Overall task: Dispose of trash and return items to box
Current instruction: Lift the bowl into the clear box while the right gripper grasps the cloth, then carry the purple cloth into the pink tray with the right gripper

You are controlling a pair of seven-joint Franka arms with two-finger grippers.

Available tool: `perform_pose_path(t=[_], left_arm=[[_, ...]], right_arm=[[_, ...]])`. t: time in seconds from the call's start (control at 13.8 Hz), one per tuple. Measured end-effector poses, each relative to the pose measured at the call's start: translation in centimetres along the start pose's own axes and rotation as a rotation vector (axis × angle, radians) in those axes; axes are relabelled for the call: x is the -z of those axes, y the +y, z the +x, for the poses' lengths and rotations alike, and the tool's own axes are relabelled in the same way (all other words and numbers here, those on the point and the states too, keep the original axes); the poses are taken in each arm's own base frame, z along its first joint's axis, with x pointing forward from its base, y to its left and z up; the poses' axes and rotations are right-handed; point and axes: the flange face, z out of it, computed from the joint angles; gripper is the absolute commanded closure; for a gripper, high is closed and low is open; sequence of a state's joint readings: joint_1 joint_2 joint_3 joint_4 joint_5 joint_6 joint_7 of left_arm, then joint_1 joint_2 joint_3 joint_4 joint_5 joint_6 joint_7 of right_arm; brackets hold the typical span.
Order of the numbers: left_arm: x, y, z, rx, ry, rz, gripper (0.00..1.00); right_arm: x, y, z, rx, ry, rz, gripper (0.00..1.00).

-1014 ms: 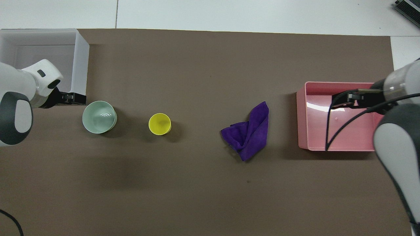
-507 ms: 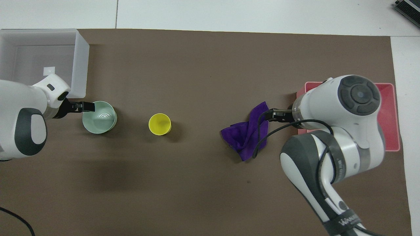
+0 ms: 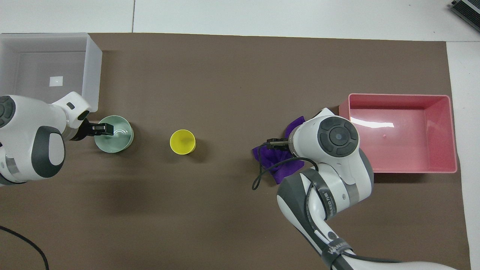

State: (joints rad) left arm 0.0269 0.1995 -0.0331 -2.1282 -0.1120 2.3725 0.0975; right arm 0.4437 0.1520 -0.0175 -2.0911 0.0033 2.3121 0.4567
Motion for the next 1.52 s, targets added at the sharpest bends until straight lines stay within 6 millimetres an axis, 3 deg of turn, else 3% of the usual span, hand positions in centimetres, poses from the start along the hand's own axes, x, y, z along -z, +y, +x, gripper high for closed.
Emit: perform_pose_path(t=[0.36, 0.58, 0.65, 0.72, 0.8, 0.87, 1.23, 1.38, 1.52], left_arm=[[0.6, 1.7, 0.1, -0.027, -0.008, -0.005, 1.00], [5.0, 2.0, 1.7, -0.033, -0.007, -0.012, 1.00], [7.2, 2.0, 2.6, -0.032, 0.017, -0.013, 1.00], [9.1, 1.8, 3.5, -0.031, 0.048, -0.012, 1.00], [10.8, 1.5, 4.4, -0.026, 0.081, -0.011, 1.00], [11.8, 1.2, 5.1, -0.021, 0.105, -0.010, 1.00], [14.4, -3.7, 9.3, 0.083, 0.202, -0.045, 1.00], [14.4, -6.0, 11.1, 0.114, 0.227, -0.042, 1.00], [13.7, -9.0, 12.6, 0.150, 0.238, -0.037, 1.00]], right_arm=[[-3.9, -1.1, -1.9, 0.025, 0.023, 0.014, 0.00], [-5.1, -1.8, -3.0, 0.046, 0.021, 0.014, 0.04], [-5.3, -1.9, -3.2, 0.048, 0.018, 0.013, 0.47], [-5.3, -1.8, -3.2, 0.048, 0.017, 0.012, 0.76], [-5.4, -1.8, -3.2, 0.047, 0.016, 0.011, 0.94], [-5.4, -1.7, -3.2, 0.045, 0.015, 0.010, 1.00], [-5.3, -1.4, -3.4, -0.047, 0.001, 0.002, 1.00], [-3.6, -1.1, -3.0, -0.064, -0.009, -0.004, 1.00], [0.1, 0.0, -2.0, -0.090, -0.007, -0.004, 1.00]])
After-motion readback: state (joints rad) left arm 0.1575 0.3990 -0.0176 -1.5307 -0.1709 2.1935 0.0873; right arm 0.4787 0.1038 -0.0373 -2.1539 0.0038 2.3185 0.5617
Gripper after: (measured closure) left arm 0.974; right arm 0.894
